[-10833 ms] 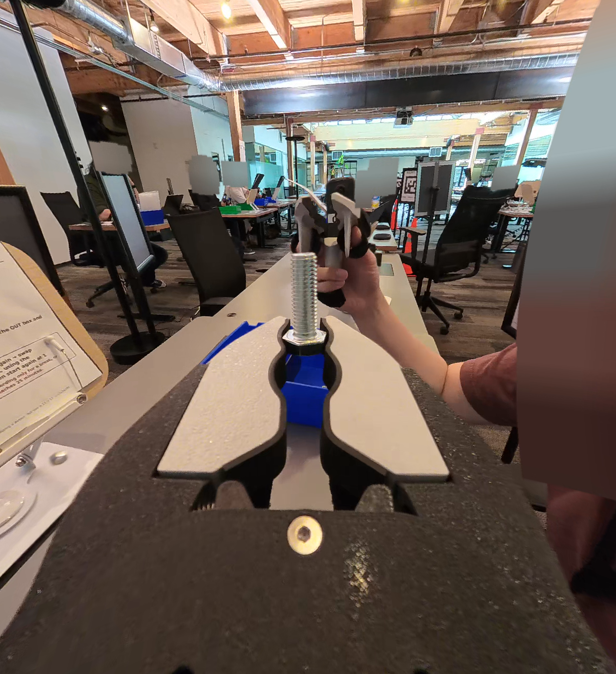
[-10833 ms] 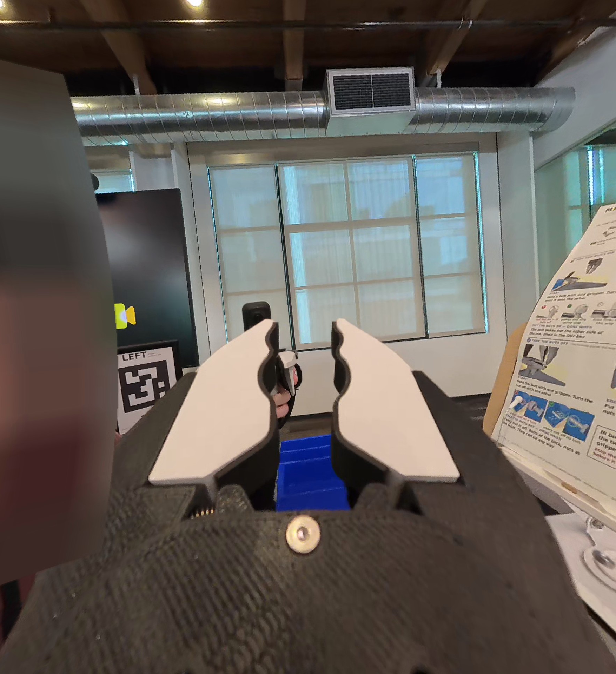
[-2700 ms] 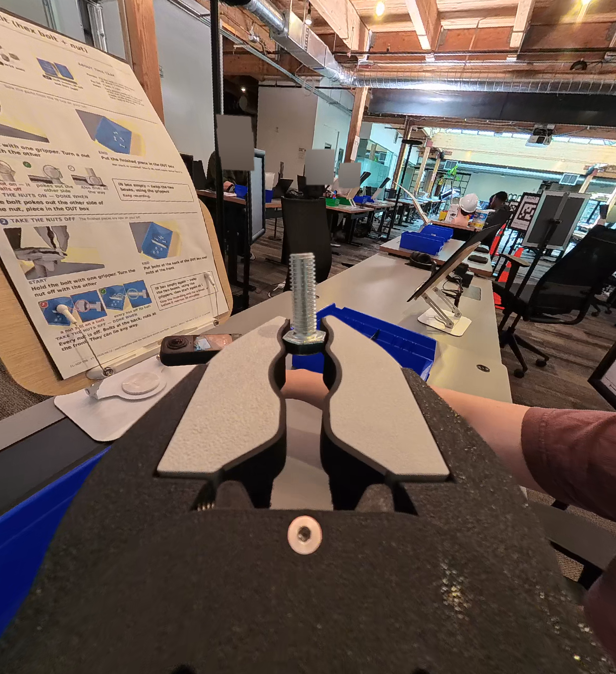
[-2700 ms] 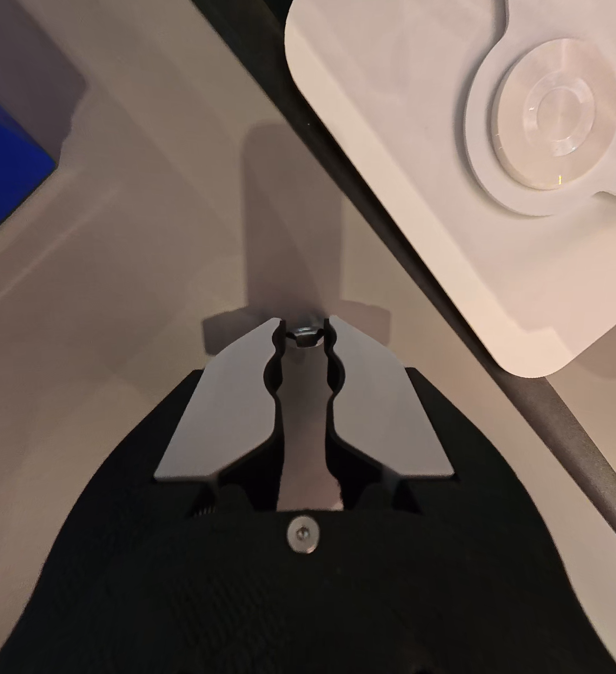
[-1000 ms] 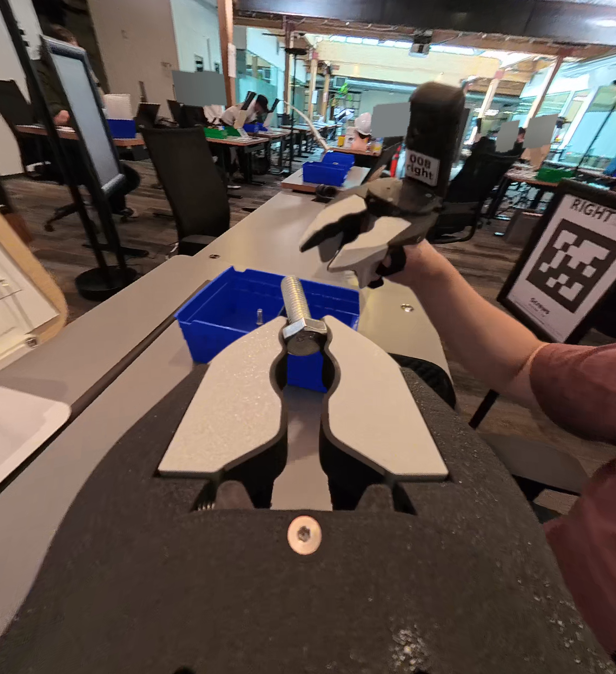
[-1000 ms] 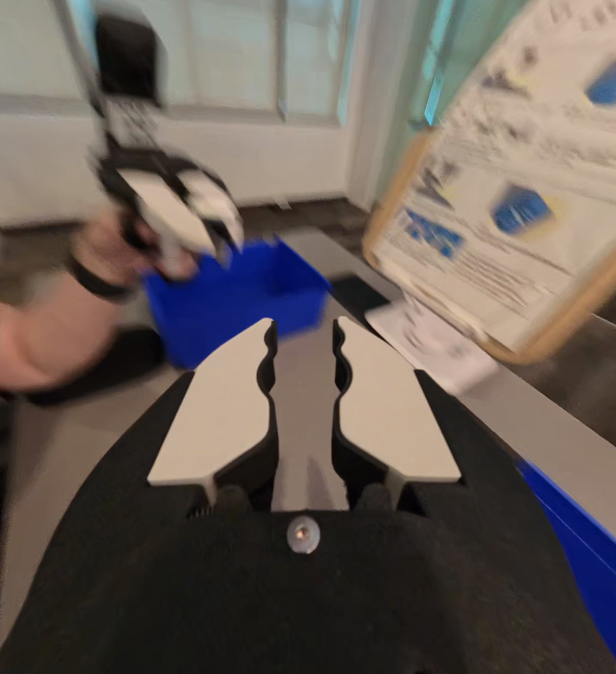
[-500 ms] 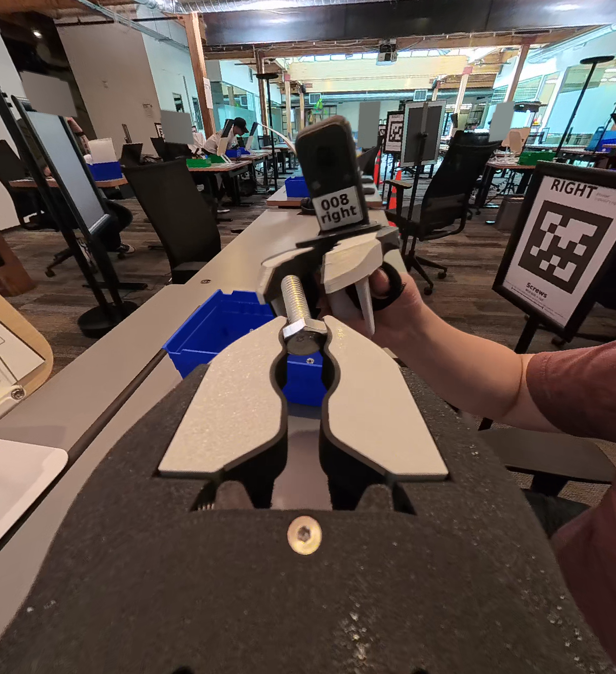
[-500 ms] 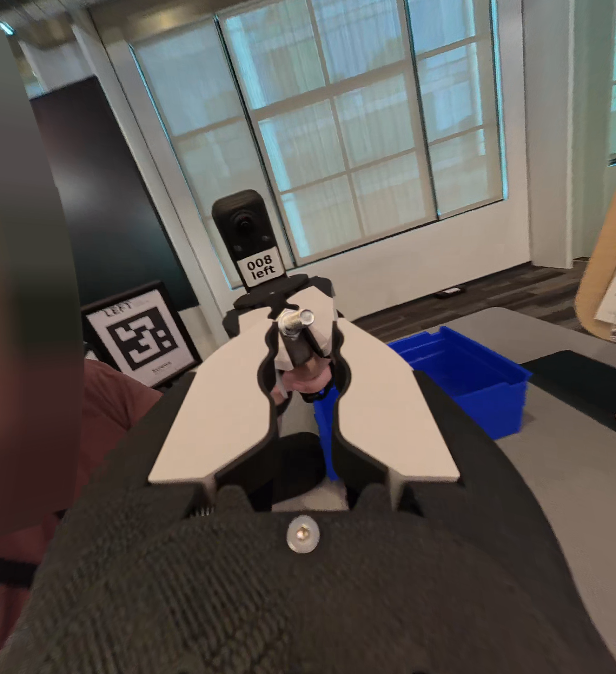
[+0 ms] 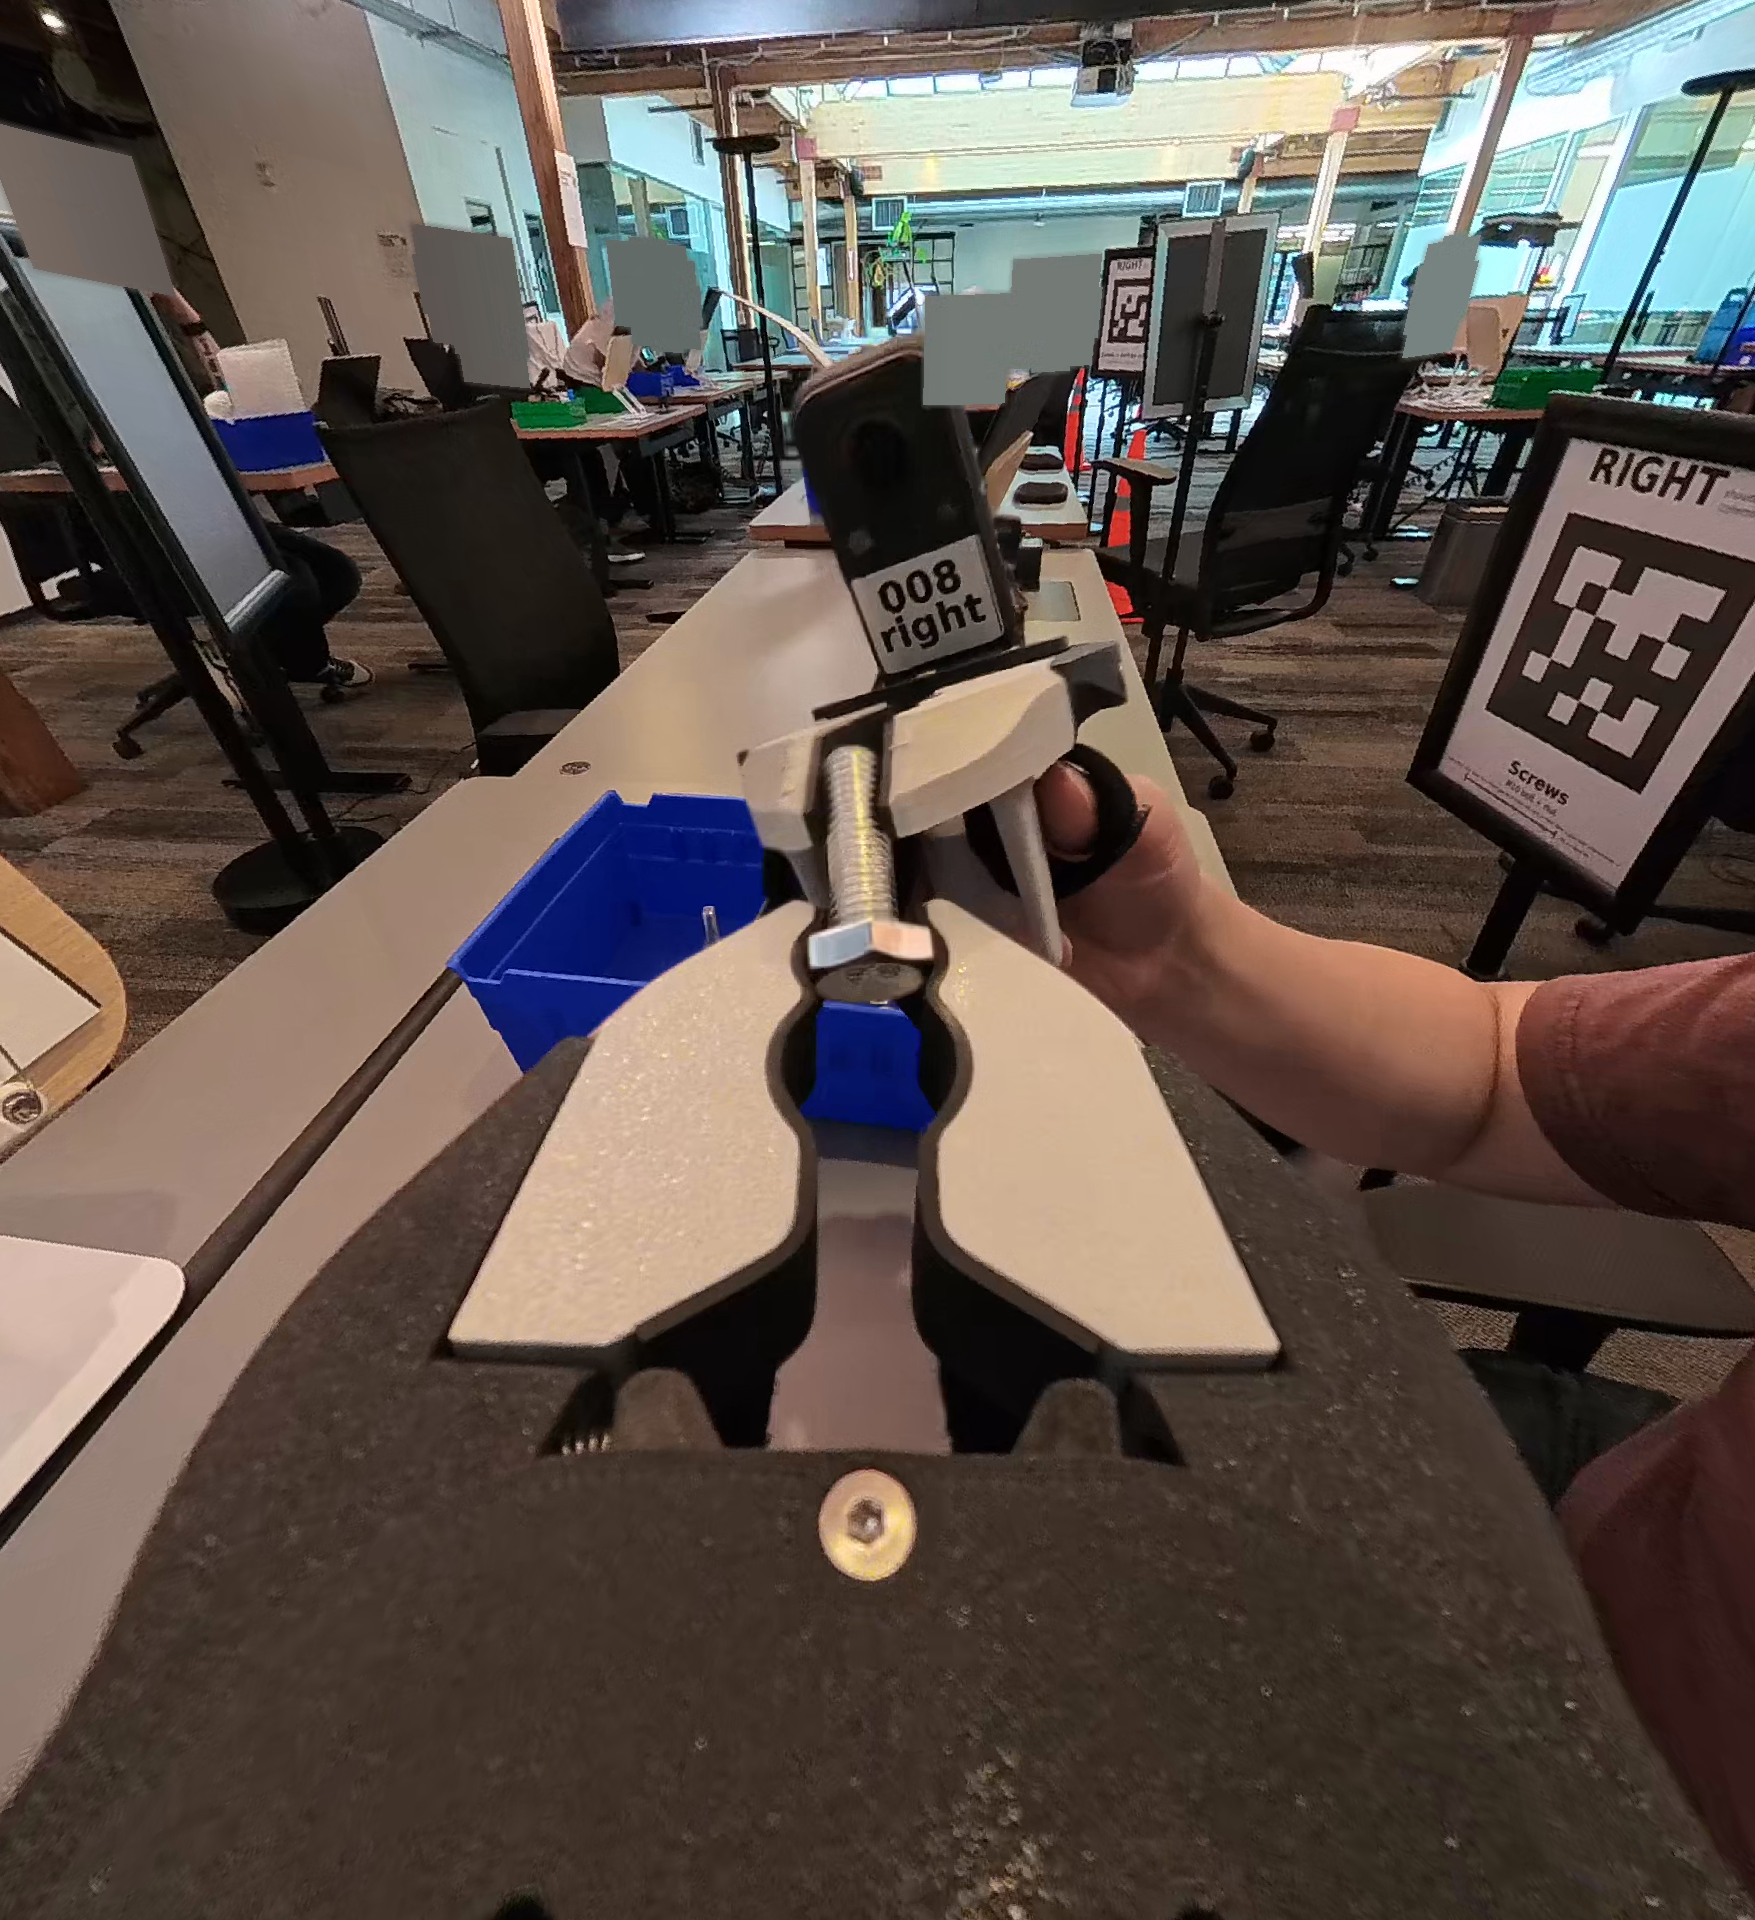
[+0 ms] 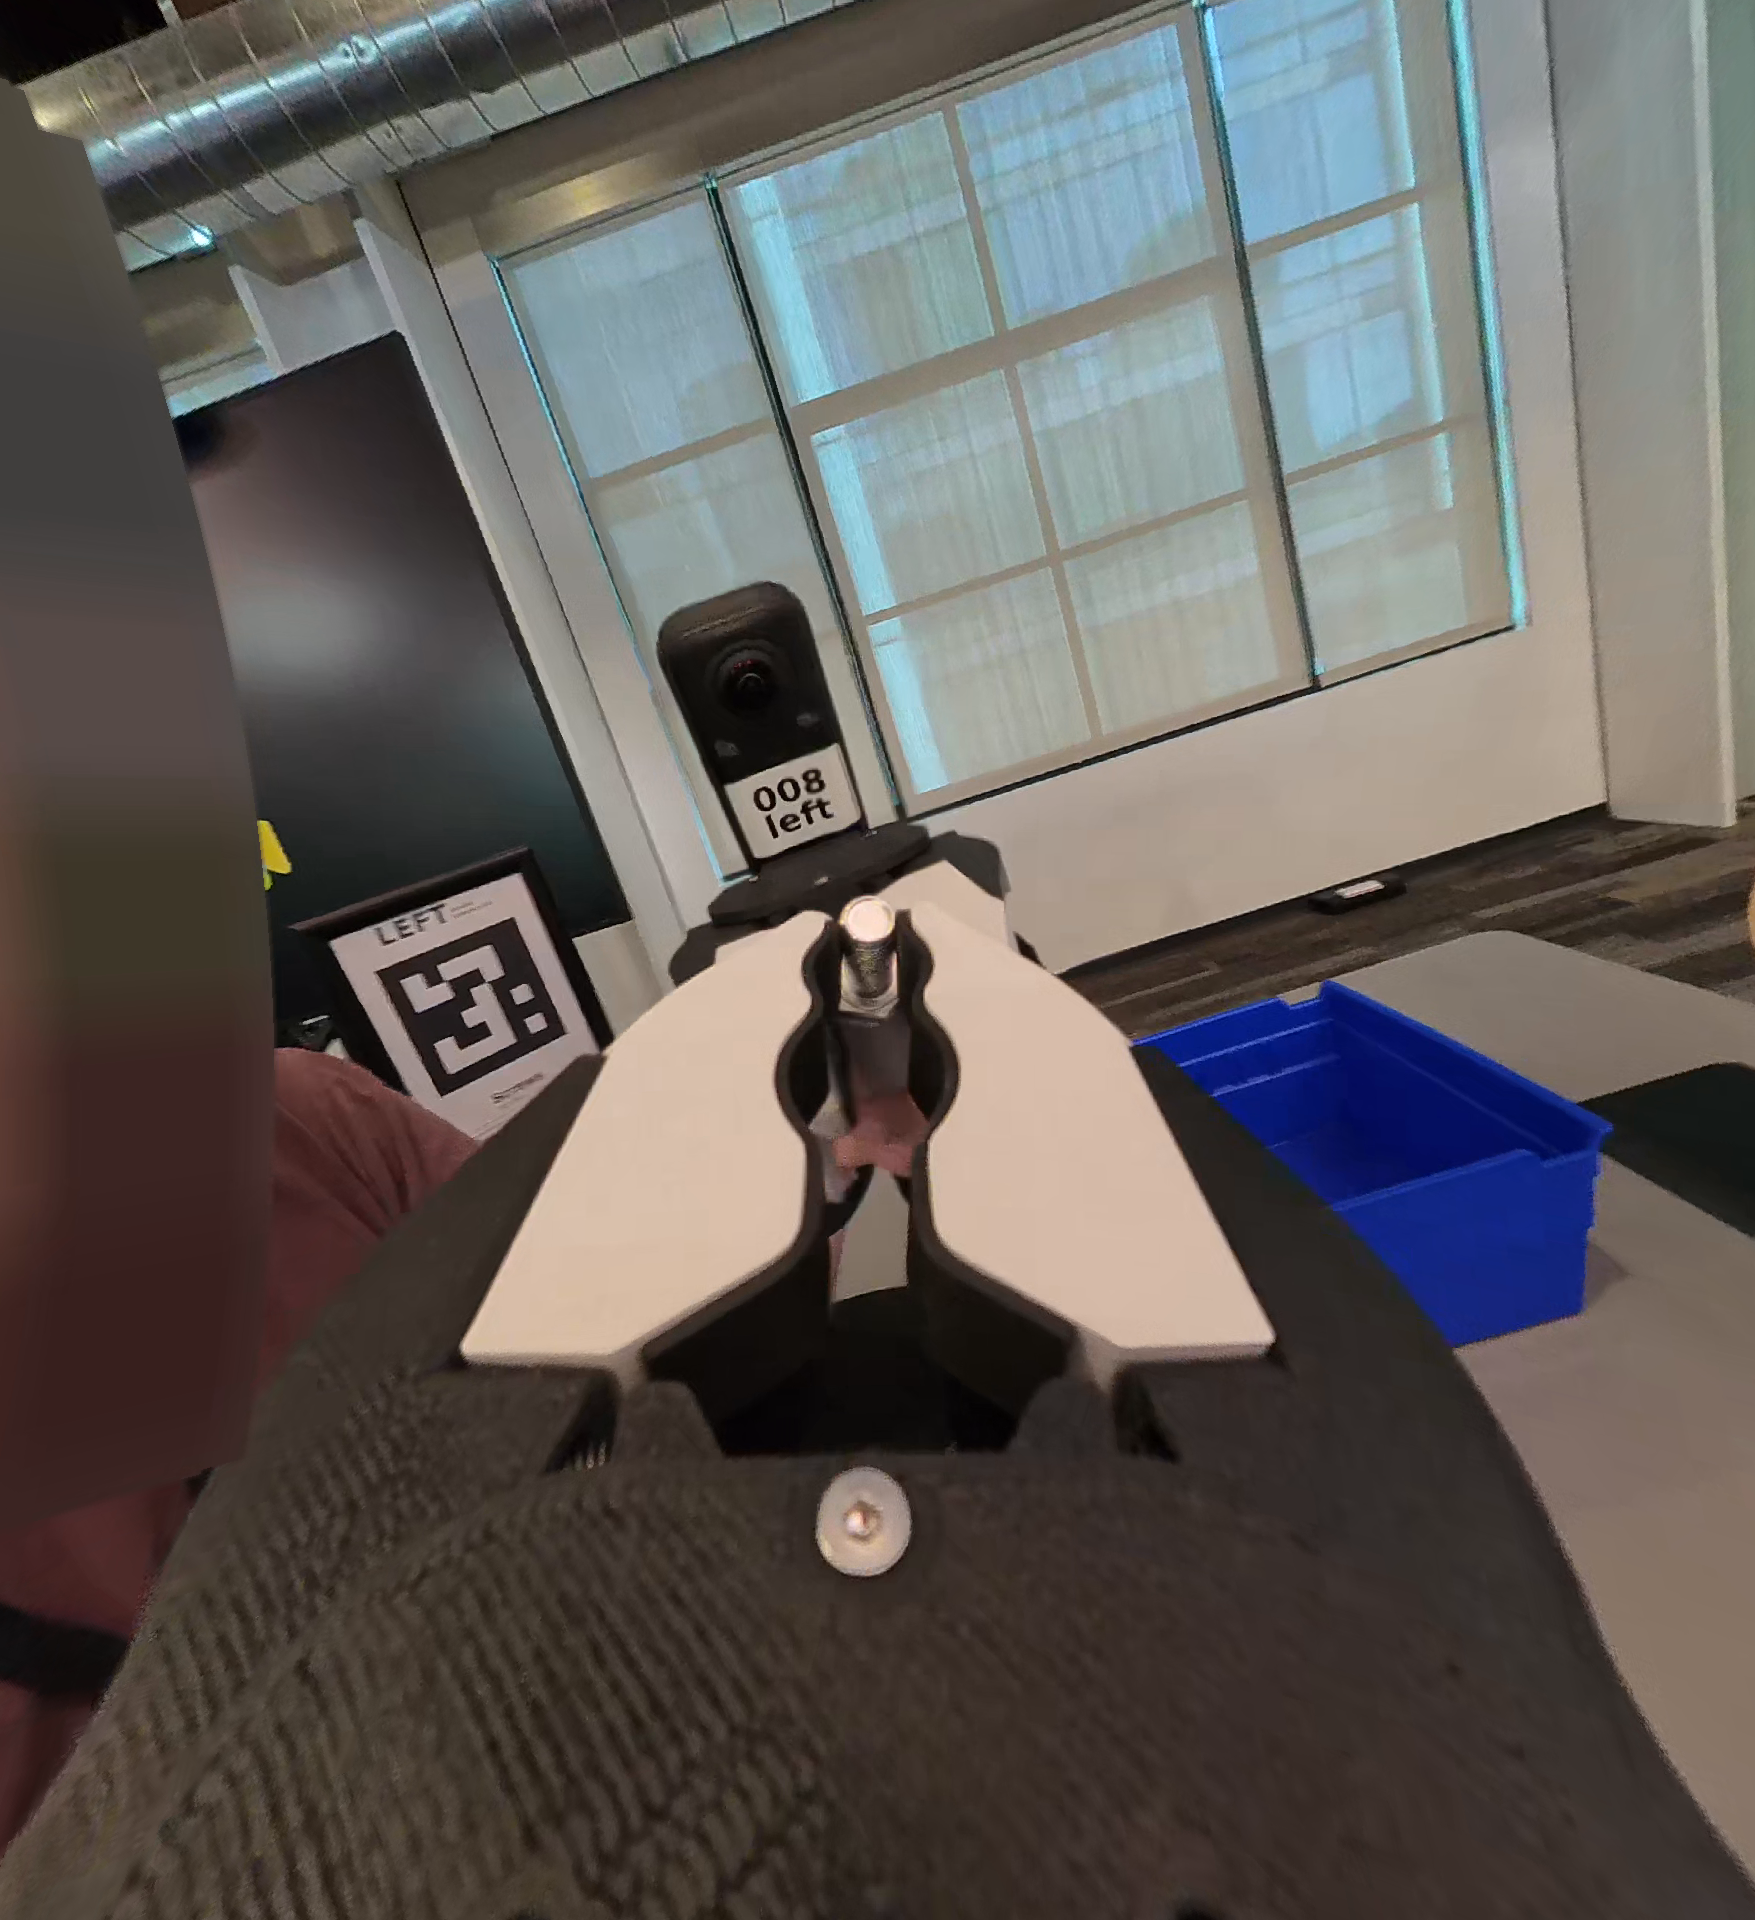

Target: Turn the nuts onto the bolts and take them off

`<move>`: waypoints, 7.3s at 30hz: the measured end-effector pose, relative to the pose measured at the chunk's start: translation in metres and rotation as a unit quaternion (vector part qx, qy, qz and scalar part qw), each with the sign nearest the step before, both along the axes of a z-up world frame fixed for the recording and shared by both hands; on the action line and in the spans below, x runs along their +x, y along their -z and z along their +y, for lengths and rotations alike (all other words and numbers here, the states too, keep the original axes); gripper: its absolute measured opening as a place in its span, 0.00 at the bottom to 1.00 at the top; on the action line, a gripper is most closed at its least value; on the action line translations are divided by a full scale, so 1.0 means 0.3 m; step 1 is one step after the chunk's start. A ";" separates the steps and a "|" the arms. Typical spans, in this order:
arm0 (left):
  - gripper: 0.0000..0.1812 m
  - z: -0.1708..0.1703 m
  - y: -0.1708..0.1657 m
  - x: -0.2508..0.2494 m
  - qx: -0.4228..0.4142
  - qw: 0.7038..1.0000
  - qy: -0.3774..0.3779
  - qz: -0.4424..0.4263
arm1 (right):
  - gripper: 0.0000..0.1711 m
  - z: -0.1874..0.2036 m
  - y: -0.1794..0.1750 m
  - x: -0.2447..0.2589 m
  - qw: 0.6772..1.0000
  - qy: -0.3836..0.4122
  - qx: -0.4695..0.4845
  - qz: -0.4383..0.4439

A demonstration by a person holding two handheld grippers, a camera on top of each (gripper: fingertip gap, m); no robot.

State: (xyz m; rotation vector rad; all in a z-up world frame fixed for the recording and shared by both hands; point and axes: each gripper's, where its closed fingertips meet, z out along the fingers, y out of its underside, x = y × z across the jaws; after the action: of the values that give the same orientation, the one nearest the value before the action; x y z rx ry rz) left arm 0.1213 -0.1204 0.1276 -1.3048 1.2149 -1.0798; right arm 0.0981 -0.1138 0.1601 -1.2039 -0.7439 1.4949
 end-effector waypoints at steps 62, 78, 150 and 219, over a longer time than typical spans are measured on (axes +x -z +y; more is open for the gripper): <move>0.12 0.538 0.868 -0.814 -0.409 0.714 -0.375 0.427 | 0.23 0.504 0.374 0.573 0.769 0.338 0.057 -0.539; 0.05 0.611 0.830 -0.928 -0.281 0.695 -0.440 0.494 | 0.21 0.496 0.298 0.522 0.794 0.354 0.087 -0.486; 0.11 -0.018 0.112 0.011 -0.056 0.992 0.102 0.056 | 0.06 -0.025 0.075 0.017 0.972 -0.135 0.177 -0.077; 0.10 -0.075 0.030 0.031 -0.033 0.996 0.086 0.013 | 0.21 0.013 -0.003 0.059 0.985 -0.152 0.083 0.010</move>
State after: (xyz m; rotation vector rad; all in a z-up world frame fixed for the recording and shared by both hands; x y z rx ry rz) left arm 0.1307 -0.1428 0.1187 -1.2861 1.3399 -1.2390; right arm 0.1159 -0.1099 0.1610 -0.9802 -1.0543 1.6529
